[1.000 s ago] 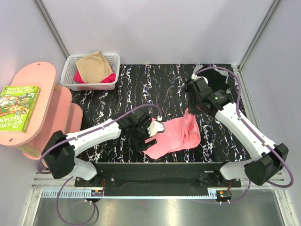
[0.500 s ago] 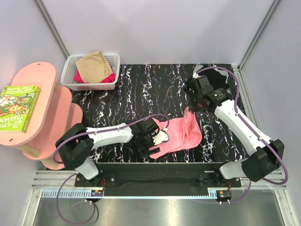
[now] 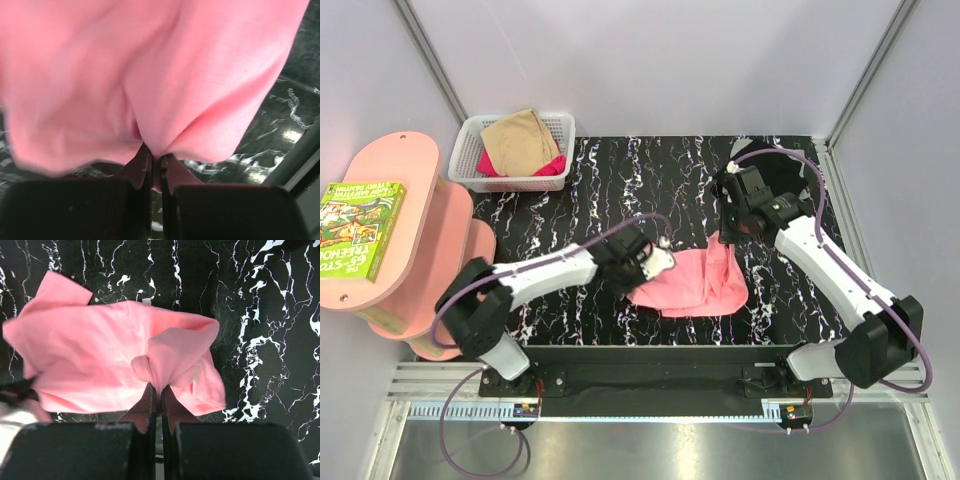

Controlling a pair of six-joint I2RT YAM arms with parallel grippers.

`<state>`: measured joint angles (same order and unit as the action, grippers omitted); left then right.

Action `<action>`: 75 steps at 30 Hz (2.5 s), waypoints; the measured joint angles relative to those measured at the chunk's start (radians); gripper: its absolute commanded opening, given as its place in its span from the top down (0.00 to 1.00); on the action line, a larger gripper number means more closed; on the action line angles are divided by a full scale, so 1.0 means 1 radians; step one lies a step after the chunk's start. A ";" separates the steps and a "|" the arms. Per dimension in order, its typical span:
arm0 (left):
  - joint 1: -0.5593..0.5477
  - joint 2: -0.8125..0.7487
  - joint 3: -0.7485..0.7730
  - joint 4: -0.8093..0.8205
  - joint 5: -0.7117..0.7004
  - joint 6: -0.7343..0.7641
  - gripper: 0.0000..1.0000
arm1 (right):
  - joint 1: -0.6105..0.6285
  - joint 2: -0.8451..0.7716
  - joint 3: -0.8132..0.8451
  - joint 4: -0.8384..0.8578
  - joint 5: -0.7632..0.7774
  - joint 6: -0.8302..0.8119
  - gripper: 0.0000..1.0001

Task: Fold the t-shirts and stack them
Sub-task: Flatten the tshirt out

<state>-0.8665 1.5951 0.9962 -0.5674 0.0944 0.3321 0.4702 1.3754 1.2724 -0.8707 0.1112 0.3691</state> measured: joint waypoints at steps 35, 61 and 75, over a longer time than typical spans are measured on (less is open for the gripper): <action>0.337 -0.161 0.225 -0.591 0.108 0.343 1.00 | -0.077 -0.166 -0.045 -0.050 -0.062 0.116 1.00; 0.121 -0.121 0.209 -0.187 0.045 0.280 0.02 | -0.275 0.344 0.082 0.225 -0.143 0.019 1.00; 0.173 0.196 0.263 -0.154 0.036 0.216 0.04 | -0.275 0.315 0.002 0.262 -0.171 0.022 1.00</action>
<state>-0.6933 1.7916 1.2591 -0.7216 0.1307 0.5480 0.1951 1.6901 1.2739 -0.6086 -0.0593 0.3908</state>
